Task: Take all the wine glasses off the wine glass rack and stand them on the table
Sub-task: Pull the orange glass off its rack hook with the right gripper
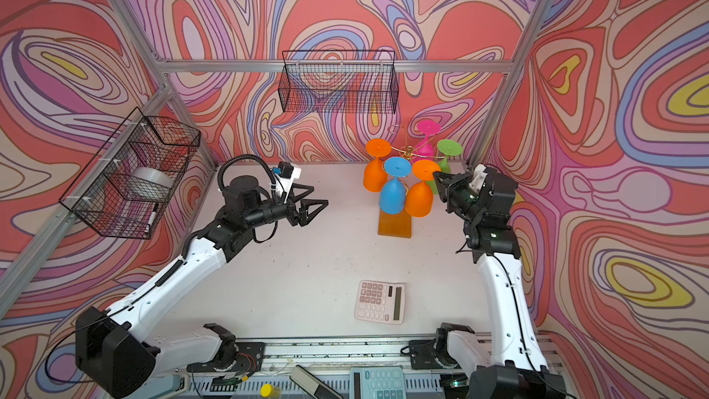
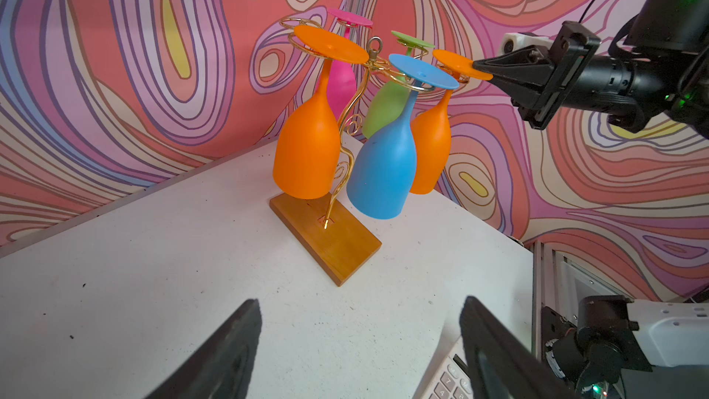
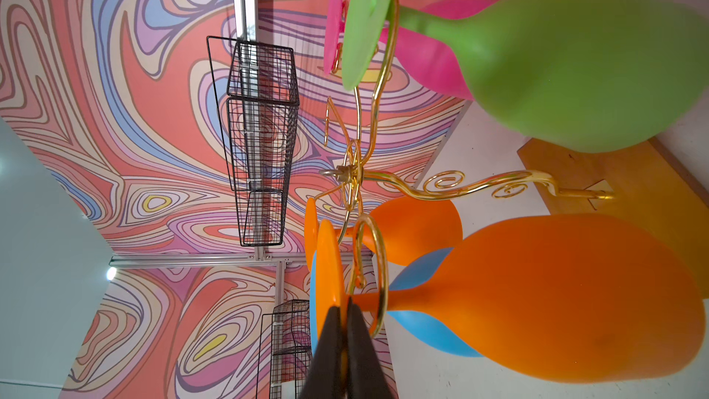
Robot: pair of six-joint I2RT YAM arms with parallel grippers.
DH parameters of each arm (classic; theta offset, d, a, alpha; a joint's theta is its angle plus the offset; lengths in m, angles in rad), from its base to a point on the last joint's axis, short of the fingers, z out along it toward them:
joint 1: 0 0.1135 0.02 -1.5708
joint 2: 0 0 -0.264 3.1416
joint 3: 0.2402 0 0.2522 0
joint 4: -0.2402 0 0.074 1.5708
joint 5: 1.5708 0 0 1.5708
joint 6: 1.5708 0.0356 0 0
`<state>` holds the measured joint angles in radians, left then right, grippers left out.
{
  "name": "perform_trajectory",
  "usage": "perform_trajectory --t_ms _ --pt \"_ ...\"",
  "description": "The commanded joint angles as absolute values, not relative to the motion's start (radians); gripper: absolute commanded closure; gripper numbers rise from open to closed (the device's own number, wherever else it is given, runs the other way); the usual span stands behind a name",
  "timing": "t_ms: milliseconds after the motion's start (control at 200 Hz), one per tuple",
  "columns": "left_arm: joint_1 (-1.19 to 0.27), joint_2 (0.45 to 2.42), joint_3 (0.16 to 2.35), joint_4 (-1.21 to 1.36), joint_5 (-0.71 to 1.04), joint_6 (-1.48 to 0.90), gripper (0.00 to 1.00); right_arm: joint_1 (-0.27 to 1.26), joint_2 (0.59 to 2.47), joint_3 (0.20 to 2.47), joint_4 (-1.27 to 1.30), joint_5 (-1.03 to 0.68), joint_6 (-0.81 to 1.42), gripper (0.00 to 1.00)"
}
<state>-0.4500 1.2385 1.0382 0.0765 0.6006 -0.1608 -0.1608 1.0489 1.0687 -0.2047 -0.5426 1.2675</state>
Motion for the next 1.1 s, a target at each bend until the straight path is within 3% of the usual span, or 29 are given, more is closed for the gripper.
perform_trajectory --t_ms 0,536,1092 --pt "-0.446 1.234 1.037 0.072 0.615 -0.147 0.18 -0.135 1.066 1.103 -0.15 -0.533 1.243 1.0" --pt "-0.447 1.232 1.044 0.053 0.619 -0.132 0.18 -0.124 1.137 1.149 -0.053 -0.439 1.213 1.0" --pt "-0.446 1.228 1.043 0.047 0.617 -0.13 0.18 -0.124 1.077 1.099 -0.063 -0.342 1.22 1.0"
